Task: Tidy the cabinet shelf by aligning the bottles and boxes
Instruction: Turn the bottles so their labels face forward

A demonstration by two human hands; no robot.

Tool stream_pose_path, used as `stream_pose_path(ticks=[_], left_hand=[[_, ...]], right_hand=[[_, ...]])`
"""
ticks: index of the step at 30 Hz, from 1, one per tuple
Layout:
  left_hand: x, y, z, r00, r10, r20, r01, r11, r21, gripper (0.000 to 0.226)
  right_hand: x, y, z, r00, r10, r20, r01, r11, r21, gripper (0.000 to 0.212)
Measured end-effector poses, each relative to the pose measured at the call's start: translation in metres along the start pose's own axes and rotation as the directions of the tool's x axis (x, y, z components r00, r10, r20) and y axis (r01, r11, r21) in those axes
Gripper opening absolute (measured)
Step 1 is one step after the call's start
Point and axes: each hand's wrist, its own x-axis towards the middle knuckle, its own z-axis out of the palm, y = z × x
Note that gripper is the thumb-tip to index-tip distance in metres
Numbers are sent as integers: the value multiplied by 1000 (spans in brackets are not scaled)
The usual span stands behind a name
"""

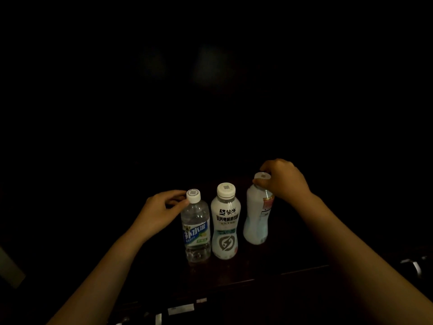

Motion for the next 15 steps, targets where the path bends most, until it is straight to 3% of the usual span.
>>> stream_pose_path(ticks=[2,5,8,10,12,15], left_hand=[[-1,-9,2,999,-48,-5,48,998,-46,33],[-14,-35,9,968,-179,-174,169,983,-68,37],[-45,-74,32,915,-340,-217,372,920,128,49],[-65,-95,52,862,-475,-179,506,777,375,59],[-73,-106,68,851,-499,-162,491,647,584,64],[-68,-107,75,859,-490,-149,452,588,670,66]], right_hand=[[0,1,0,1000,9,-7,-9,1000,19,28],[1,-1,0,1000,13,15,-13,999,30,27],[2,-2,-1,999,-2,46,0,999,49,26],[2,0,-1,999,-14,46,12,998,54,26],[4,1,-1,998,-17,57,14,999,48,25],[7,3,-2,994,-27,108,22,999,41,19]])
